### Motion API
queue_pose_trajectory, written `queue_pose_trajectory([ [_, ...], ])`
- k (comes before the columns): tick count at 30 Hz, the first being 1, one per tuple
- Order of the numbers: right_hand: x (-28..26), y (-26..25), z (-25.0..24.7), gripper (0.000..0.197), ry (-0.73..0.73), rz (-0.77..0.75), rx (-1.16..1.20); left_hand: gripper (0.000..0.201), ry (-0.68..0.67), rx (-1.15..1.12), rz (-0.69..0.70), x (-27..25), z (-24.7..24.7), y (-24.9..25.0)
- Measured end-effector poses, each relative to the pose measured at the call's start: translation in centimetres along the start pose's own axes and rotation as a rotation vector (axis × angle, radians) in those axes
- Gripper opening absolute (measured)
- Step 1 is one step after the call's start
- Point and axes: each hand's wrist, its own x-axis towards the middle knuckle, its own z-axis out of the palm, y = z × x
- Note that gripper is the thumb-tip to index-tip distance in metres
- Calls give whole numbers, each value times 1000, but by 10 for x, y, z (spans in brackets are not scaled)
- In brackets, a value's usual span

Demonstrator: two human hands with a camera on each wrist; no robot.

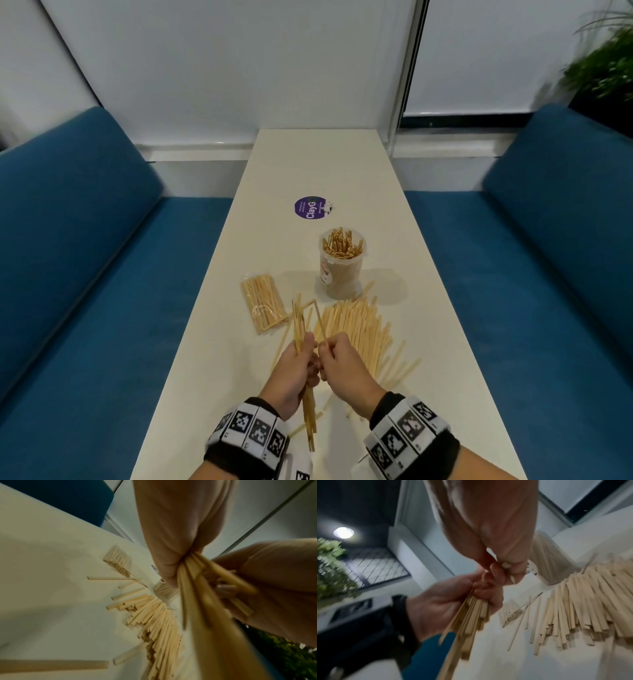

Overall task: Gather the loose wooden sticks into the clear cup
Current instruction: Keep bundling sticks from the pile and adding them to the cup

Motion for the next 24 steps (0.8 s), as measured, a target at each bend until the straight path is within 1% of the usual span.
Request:
queue_pose_trajectory([
  [2, -2, -1, 2, 11, 44, -41, -29, 49, 5, 17, 22, -2, 2, 2],
  [4, -5, -3, 5, 9, 55, -100, -61, 61, 25, 56, 51, -2, 2, 5],
  [5, -7, -5, 7, 11, 55, -144, -97, 61, 47, 52, 53, 0, 2, 6],
  [6, -7, -5, 9, 15, 55, -192, -151, 54, 79, 26, 37, 2, 0, 6],
  [8, -10, -6, 12, 23, 29, -280, -249, 44, 154, -31, -25, 6, -4, 7],
  [10, -13, -7, 16, 29, -53, -326, -280, 40, 203, -35, -59, 7, -9, 6],
  [12, -15, -4, 21, 36, -142, -339, -275, 32, 224, -36, -43, 5, -16, 6],
  [14, -15, 1, 26, 44, -252, -370, -324, 24, 251, -59, -38, 1, -24, 4],
  [16, -16, 5, 27, 46, -362, -408, -348, 19, 290, -94, -38, -4, -35, 1],
  [17, -15, 6, 27, 45, -380, -406, -310, 19, 323, -119, -38, -6, -42, -2],
  [19, -11, 11, 25, 37, -308, -369, -252, 19, 402, -188, -34, -10, -57, -10],
  [20, -8, 16, 25, 32, -274, -354, -294, 17, 437, -215, -33, -12, -65, -14],
  [21, -4, 22, 25, 28, -271, -357, -405, 14, 462, -230, -37, -15, -73, -19],
  [22, -1, 31, 26, 25, -295, -381, -562, 12, 478, -239, -50, -18, -81, -23],
  [24, 3, 50, 32, 24, -387, -432, -853, 14, 505, -240, -74, -24, -93, -31],
])
